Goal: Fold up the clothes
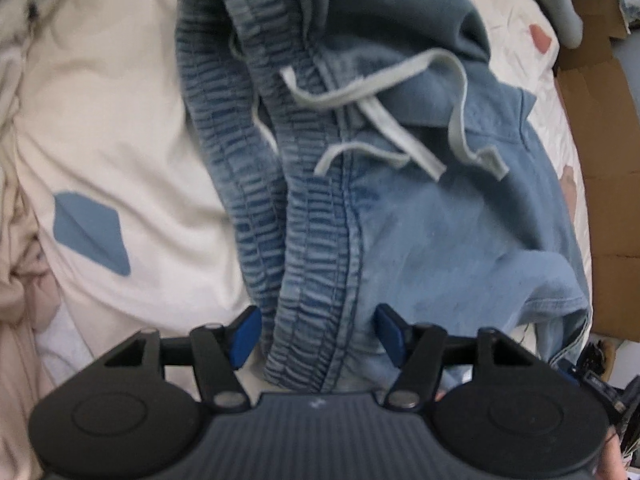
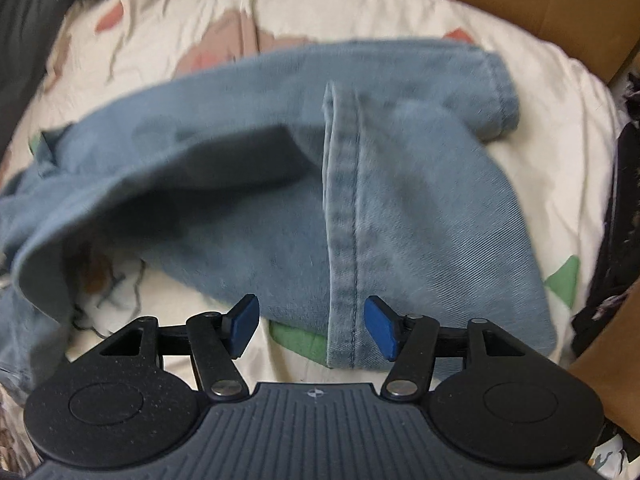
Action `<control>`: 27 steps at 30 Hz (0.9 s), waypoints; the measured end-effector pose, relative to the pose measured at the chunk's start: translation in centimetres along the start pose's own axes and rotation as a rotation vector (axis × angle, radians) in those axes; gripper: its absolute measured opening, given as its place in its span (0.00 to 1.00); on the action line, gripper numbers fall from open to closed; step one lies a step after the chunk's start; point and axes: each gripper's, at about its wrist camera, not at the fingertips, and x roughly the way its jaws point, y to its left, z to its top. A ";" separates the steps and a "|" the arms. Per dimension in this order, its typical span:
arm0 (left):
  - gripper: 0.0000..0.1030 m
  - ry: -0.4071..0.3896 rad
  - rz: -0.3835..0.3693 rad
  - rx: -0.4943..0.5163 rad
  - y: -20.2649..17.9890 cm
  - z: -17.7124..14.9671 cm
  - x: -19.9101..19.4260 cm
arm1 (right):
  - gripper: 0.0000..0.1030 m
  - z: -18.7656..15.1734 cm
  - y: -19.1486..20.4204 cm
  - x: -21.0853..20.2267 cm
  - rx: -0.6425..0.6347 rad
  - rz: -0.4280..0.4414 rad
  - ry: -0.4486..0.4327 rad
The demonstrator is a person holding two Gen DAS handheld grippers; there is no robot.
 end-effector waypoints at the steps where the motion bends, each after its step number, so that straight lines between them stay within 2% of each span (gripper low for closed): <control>1: 0.66 0.003 0.002 -0.002 0.0 -0.1 0.2 | 0.63 -0.1 0.2 0.6 -0.007 -0.010 0.011; 5: 0.68 0.014 -0.002 -0.010 0.1 -0.6 0.8 | 0.63 -0.3 0.4 2.0 -0.038 -0.043 0.020; 7: 0.65 0.027 -0.020 -0.010 0.0 -0.9 1.1 | 0.60 -0.3 0.4 2.4 -0.049 -0.055 0.018; 8: 0.62 0.029 -0.017 0.003 -0.1 -1.1 1.2 | 0.52 -0.2 0.4 2.5 -0.061 -0.072 0.020; 9: 0.54 0.035 -0.014 0.012 -0.1 -1.1 1.3 | 0.40 -0.2 0.5 2.5 -0.074 -0.098 0.024; 10: 0.52 0.042 -0.011 0.020 -0.2 -1.1 1.4 | 0.17 -0.2 0.5 2.4 -0.086 -0.112 0.028; 12: 0.50 0.044 -0.007 0.041 -0.2 -0.9 1.2 | 0.16 0.0 0.2 2.0 -0.098 -0.113 0.042; 14: 0.49 0.046 0.000 0.068 -0.3 -0.8 0.9 | 0.04 0.4 -0.1 1.1 -0.115 -0.127 0.038; 16: 0.48 0.045 0.005 0.092 -0.3 -0.8 0.4 | 0.00 0.8 -0.3 0.1 -0.139 -0.155 0.028; 23: 0.46 0.042 -0.011 0.116 0.6 -1.3 -1.8 | 0.00 2.6 -3.1 -4.0 -0.168 -0.297 -0.004; 27: 0.46 0.053 -0.014 0.132 1.1 -2.6 -2.4 | 0.00 3.6 -5.4 -6.3 -0.079 -0.263 -0.048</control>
